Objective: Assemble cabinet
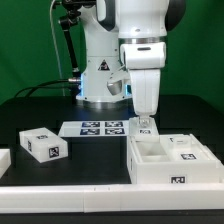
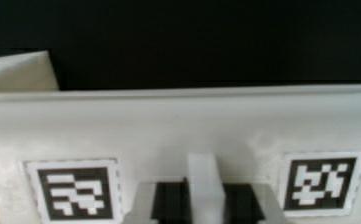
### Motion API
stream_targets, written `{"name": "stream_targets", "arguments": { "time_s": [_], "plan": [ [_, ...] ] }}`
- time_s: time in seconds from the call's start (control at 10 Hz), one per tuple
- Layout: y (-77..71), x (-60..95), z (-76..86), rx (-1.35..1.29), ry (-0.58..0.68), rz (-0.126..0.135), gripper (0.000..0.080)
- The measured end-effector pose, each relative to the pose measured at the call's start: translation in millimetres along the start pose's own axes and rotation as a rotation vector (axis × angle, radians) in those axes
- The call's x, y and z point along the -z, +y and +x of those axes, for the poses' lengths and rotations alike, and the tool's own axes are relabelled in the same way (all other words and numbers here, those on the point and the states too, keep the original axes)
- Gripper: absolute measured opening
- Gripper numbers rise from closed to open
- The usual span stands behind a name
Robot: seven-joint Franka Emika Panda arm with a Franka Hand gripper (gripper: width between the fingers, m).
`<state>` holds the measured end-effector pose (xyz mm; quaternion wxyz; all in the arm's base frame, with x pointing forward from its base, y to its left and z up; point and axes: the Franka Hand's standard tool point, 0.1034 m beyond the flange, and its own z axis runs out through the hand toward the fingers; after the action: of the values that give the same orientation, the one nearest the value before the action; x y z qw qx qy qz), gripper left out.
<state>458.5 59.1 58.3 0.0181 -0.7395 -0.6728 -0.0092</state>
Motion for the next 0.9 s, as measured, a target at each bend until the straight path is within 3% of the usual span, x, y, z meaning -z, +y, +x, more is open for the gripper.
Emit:
{"name": "stream_targets", "arguments": {
  "time_s": [0.2, 0.6, 0.9],
  "plan": [
    [0.3, 1.1, -0.5, 0.003, -0.010, 0.020, 0.0069],
    [0.5, 1.2, -0.2, 0.001, -0.010, 0.020, 0.0069],
    [0.9, 1.7, -4.3, 0.029, -0.018, 0.043, 0.0069]
  ]
}}
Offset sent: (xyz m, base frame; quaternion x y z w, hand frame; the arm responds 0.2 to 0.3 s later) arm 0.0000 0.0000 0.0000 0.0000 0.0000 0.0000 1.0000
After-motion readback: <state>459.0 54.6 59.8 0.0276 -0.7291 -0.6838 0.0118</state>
